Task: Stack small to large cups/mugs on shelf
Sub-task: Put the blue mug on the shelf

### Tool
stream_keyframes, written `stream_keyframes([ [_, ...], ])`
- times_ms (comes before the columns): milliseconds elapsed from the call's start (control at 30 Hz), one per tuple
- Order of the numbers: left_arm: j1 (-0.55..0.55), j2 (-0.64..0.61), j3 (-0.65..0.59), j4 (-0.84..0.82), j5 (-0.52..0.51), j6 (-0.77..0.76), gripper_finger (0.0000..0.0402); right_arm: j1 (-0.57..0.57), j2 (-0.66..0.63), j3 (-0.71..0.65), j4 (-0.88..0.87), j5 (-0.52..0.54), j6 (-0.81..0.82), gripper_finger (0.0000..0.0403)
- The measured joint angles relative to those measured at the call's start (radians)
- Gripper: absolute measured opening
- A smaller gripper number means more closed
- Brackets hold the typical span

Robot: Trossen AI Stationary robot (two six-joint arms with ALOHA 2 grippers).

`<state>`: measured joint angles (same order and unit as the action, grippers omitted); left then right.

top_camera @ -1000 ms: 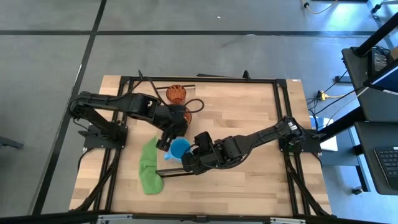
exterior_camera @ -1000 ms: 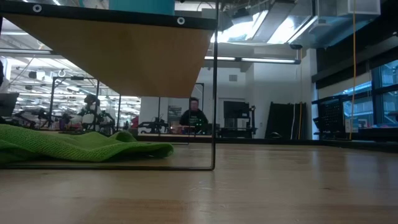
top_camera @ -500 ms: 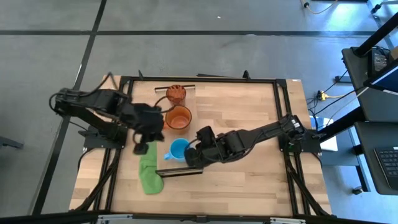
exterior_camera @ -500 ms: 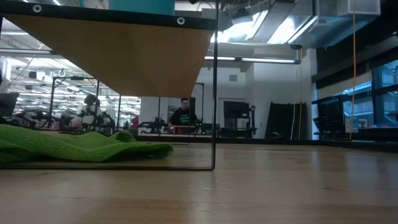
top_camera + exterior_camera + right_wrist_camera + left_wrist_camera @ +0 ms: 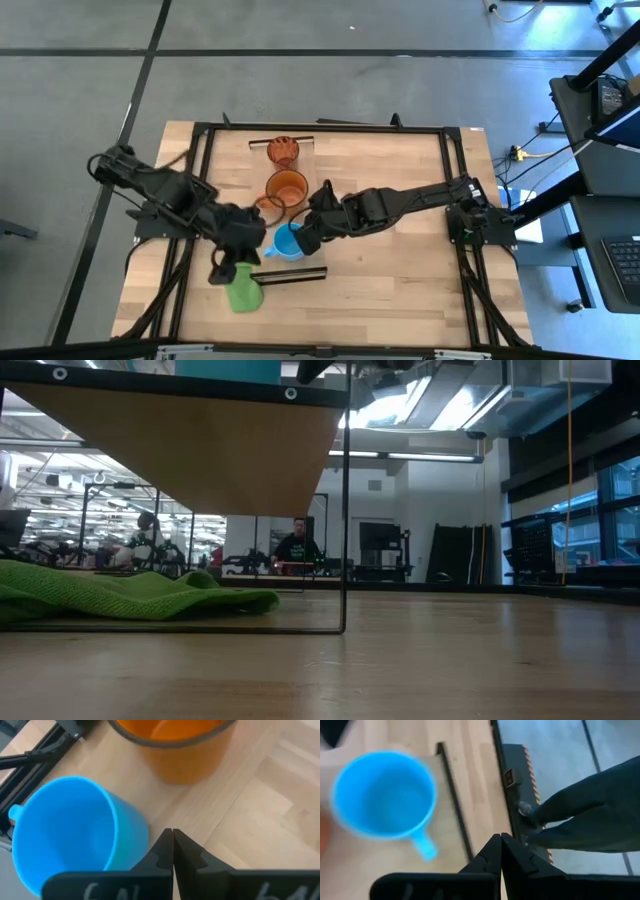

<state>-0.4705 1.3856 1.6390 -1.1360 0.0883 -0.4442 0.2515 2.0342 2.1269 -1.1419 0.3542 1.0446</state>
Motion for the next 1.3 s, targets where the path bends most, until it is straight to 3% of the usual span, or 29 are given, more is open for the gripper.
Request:
stream_keyframes([
  [300,-0.014,0.118,-0.002,0.010,-0.033,-0.021,0.0000,-0.014,-0.023,0.000,0.010,-0.010,-0.080,0.0002],
  [700,-0.014,0.146,-0.002,-0.109,-0.220,-0.132,0.0000,-0.015,-0.073,0.000,-0.014,0.017,-0.136,0.0003],
  [1067,-0.010,0.146,-0.002,-0.138,-0.262,-0.156,0.0000,-0.015,-0.074,0.000,-0.025,0.019,-0.163,0.0004],
  [1300,0.001,0.146,-0.080,-0.125,-0.239,-0.175,0.0000,-0.015,-0.074,0.000,-0.043,0.023,-0.165,0.0004],
])
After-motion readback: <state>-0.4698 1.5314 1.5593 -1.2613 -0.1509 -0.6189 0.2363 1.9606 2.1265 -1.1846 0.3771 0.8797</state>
